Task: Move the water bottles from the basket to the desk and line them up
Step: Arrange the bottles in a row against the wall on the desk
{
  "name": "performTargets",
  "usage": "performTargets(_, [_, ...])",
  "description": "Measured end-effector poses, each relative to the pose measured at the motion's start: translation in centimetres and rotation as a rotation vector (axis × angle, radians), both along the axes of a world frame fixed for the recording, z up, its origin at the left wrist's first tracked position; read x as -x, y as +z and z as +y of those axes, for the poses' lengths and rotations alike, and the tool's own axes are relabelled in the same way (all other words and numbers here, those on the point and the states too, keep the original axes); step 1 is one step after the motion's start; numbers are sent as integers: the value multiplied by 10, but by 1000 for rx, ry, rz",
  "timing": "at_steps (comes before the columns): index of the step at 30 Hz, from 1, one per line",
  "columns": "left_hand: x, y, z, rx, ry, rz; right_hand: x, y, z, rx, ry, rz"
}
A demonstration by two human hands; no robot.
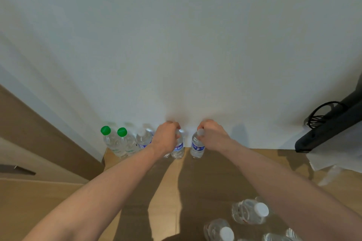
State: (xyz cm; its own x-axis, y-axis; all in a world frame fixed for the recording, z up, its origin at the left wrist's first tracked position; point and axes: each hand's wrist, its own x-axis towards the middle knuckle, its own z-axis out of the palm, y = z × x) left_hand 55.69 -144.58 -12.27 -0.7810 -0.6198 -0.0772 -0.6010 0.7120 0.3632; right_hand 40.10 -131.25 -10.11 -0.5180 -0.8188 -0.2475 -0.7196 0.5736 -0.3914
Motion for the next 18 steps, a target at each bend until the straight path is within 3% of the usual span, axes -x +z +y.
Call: performTargets(18, [-16,-1,11,-73,64,83,-30,-26,-6,161,-10,19])
